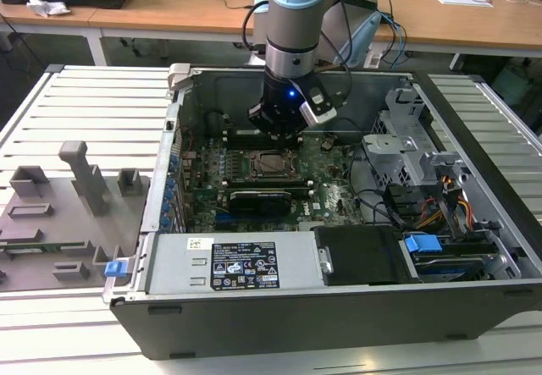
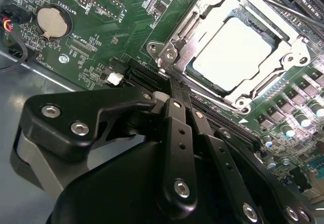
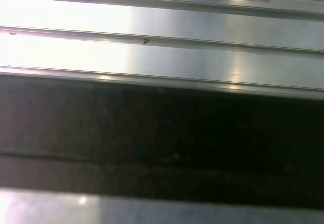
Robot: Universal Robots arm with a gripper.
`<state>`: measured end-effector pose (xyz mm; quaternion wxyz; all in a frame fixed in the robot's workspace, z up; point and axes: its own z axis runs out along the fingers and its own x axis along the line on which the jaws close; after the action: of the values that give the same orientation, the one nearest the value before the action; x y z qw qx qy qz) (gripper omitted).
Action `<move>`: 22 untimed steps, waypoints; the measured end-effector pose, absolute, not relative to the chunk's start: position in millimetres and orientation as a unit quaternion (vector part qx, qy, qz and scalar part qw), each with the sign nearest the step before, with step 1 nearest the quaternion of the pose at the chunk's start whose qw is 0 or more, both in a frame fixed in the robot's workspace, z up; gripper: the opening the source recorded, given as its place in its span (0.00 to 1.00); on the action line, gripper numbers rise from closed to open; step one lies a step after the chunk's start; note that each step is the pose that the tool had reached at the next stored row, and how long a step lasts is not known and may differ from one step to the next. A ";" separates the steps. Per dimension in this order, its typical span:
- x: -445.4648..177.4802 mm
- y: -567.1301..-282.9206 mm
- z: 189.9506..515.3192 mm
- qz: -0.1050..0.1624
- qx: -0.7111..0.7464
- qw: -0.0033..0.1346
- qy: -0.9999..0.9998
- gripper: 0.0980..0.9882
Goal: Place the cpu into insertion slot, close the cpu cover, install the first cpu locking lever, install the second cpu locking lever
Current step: 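Install the first cpu locking lever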
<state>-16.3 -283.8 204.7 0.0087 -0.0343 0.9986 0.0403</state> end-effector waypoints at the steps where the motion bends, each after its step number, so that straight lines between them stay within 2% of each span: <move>1: -16.3 -283.8 205.1 0.040 -0.034 0.009 0.999 0.01; 22: -14.4 -284.0 203.8 0.036 -0.034 0.007 0.999 0.01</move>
<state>-14.4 -284.0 203.8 0.0068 -0.0343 0.9987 0.0364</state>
